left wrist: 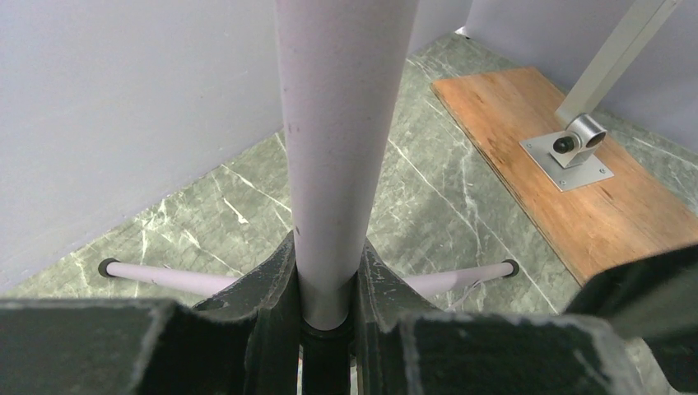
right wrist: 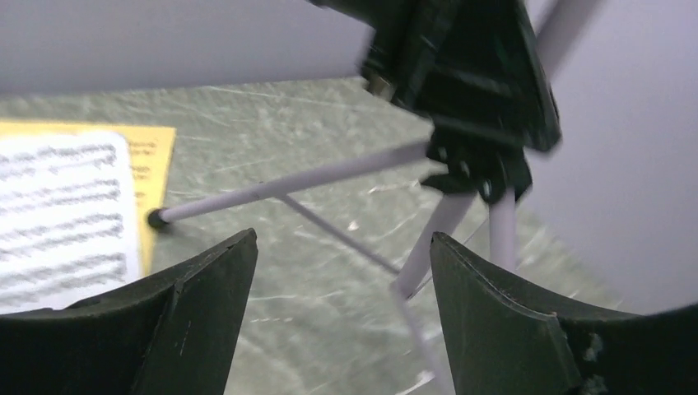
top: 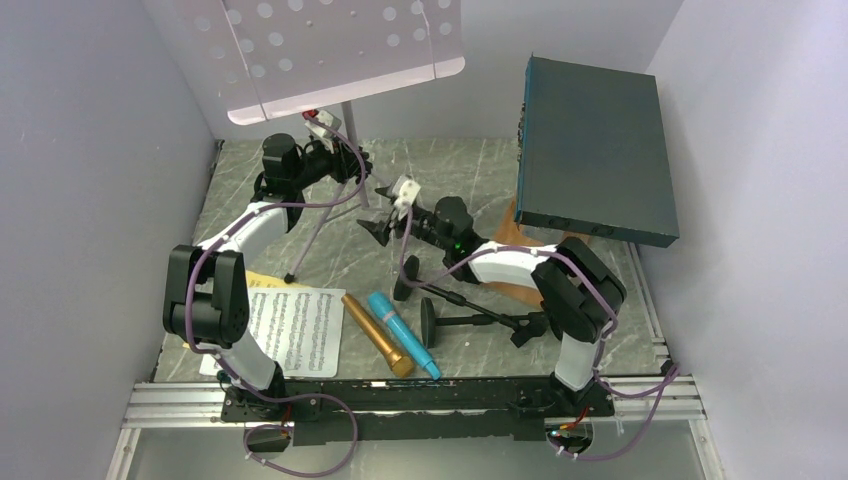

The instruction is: Set up the instrument practice props

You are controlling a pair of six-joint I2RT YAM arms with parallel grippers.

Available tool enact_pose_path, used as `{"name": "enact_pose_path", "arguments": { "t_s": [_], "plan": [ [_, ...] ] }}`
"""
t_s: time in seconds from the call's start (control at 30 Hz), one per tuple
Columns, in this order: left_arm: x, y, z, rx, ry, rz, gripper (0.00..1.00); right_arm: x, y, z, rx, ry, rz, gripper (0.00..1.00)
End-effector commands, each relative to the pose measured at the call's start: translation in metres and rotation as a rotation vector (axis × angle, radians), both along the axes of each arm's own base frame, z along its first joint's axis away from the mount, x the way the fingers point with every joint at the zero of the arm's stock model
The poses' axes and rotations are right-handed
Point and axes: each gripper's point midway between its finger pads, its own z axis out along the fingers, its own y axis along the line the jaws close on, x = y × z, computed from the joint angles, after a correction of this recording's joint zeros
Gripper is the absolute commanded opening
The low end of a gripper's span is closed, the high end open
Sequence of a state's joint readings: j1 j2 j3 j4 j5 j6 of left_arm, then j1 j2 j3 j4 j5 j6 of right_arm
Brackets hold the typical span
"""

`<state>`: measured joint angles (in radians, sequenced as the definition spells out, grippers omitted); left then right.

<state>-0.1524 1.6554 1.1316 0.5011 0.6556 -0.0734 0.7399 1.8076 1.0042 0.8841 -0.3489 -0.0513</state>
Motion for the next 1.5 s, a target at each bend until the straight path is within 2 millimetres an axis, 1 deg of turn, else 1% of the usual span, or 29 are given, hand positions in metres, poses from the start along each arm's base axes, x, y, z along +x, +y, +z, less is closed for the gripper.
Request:
{"name": "enact_pose_path", "arguments": {
  "t_s": [0.0, 0.1, 0.2, 0.27, 0.4, 0.47, 0.57, 0.67, 0.7, 0.73, 0.77, 0.83, 0.87, 0.9, 0.93, 0.97, 1.03, 1.1, 1.13, 1.2, 1.23, 1.3, 1.33, 1.37, 1.4, 1.43, 1.47],
  "plan": [
    [-0.013, -0.002, 0.028, -0.048, -0.007, -0.010, 0.00, 0.000, 0.009, 0.040, -0.146, -0.614, -0.014, 0.79],
    [-0.013, -0.002, 0.028, -0.048, -0.009, -0.010, 0.00, 0.014, 0.013, 0.040, -0.222, -0.755, -0.065, 0.79],
    [-0.013, -0.003, 0.026, -0.050, -0.005, -0.009, 0.00, 0.027, 0.016, 0.039, -0.266, -0.821, -0.106, 0.79],
    [-0.014, -0.004, 0.028, -0.058, -0.002, -0.017, 0.00, 0.035, 0.019, 0.039, -0.277, -0.835, -0.111, 0.79],
    [-0.012, -0.004, 0.024, -0.059, 0.004, -0.019, 0.00, 0.037, 0.031, 0.040, -0.281, -0.854, -0.070, 0.75],
    [-0.012, -0.004, 0.023, -0.058, 0.008, -0.017, 0.00, 0.039, 0.034, 0.038, -0.284, -0.872, -0.076, 0.72],
    [-0.012, -0.005, 0.022, -0.057, 0.009, -0.018, 0.00, 0.043, 0.037, 0.035, -0.296, -0.867, -0.089, 0.70],
    [-0.011, -0.004, 0.022, -0.058, 0.009, -0.019, 0.00, 0.056, 0.038, 0.029, -0.336, -0.856, -0.126, 0.66],
    [-0.011, -0.005, 0.022, -0.059, 0.010, -0.021, 0.00, 0.061, 0.037, 0.028, -0.341, -0.853, -0.153, 0.64],
    [-0.012, -0.005, 0.022, -0.061, 0.012, -0.022, 0.00, 0.067, 0.035, 0.029, -0.338, -0.849, -0.188, 0.59],
    [-0.012, -0.005, 0.022, -0.062, 0.011, -0.023, 0.00, 0.072, 0.032, 0.029, -0.335, -0.839, -0.226, 0.52],
    [-0.011, -0.005, 0.019, -0.059, 0.016, -0.021, 0.00, 0.079, 0.024, 0.029, -0.322, -0.817, -0.311, 0.42],
    [-0.011, -0.005, 0.020, -0.059, 0.016, -0.020, 0.00, 0.082, 0.021, 0.029, -0.311, -0.796, -0.352, 0.33],
    [-0.011, -0.005, 0.020, -0.056, 0.016, -0.021, 0.00, 0.086, 0.015, 0.031, -0.290, -0.759, -0.411, 0.18],
    [-0.011, -0.005, 0.020, -0.054, 0.017, -0.019, 0.00, 0.091, 0.010, 0.029, -0.258, -0.693, -0.468, 0.09],
    [-0.011, -0.005, 0.022, -0.056, 0.014, -0.019, 0.00, 0.094, 0.001, 0.033, -0.189, -0.618, -0.545, 0.00],
    [-0.013, -0.007, 0.019, -0.046, 0.019, -0.013, 0.00, 0.095, -0.017, 0.036, -0.038, -0.452, -0.670, 0.00],
    [-0.016, -0.013, 0.014, -0.019, 0.020, -0.008, 0.00, 0.088, -0.026, 0.036, 0.086, -0.286, -0.701, 0.00],
    [-0.016, -0.016, 0.010, -0.016, 0.031, -0.009, 0.00, 0.084, -0.022, 0.032, 0.119, -0.188, -0.668, 0.00],
    [-0.017, -0.019, 0.006, -0.044, 0.072, -0.019, 0.00, 0.079, -0.011, 0.020, 0.207, 0.065, -0.605, 0.00],
    [-0.017, -0.019, 0.005, -0.049, 0.085, -0.018, 0.00, 0.077, -0.003, 0.013, 0.232, 0.186, -0.570, 0.00],
    [-0.019, -0.020, 0.004, -0.043, 0.088, -0.025, 0.00, 0.069, 0.010, 0.012, 0.312, 0.362, -0.495, 0.00],
    [-0.021, -0.019, 0.003, -0.030, 0.086, -0.025, 0.00, 0.065, 0.012, 0.010, 0.346, 0.429, -0.481, 0.07],
    [-0.023, -0.018, 0.003, -0.029, 0.079, -0.023, 0.00, 0.063, 0.013, 0.009, 0.373, 0.503, -0.485, 0.18],
    [-0.024, -0.017, 0.002, -0.021, 0.069, -0.018, 0.00, 0.062, 0.012, 0.003, 0.390, 0.585, -0.500, 0.29],
    [-0.025, -0.015, 0.001, -0.009, 0.066, -0.016, 0.00, 0.062, 0.010, -0.002, 0.419, 0.669, -0.497, 0.36],
    [-0.025, -0.014, 0.001, 0.003, 0.062, -0.017, 0.00, 0.062, 0.009, -0.005, 0.453, 0.748, -0.465, 0.37]
  ]
}}
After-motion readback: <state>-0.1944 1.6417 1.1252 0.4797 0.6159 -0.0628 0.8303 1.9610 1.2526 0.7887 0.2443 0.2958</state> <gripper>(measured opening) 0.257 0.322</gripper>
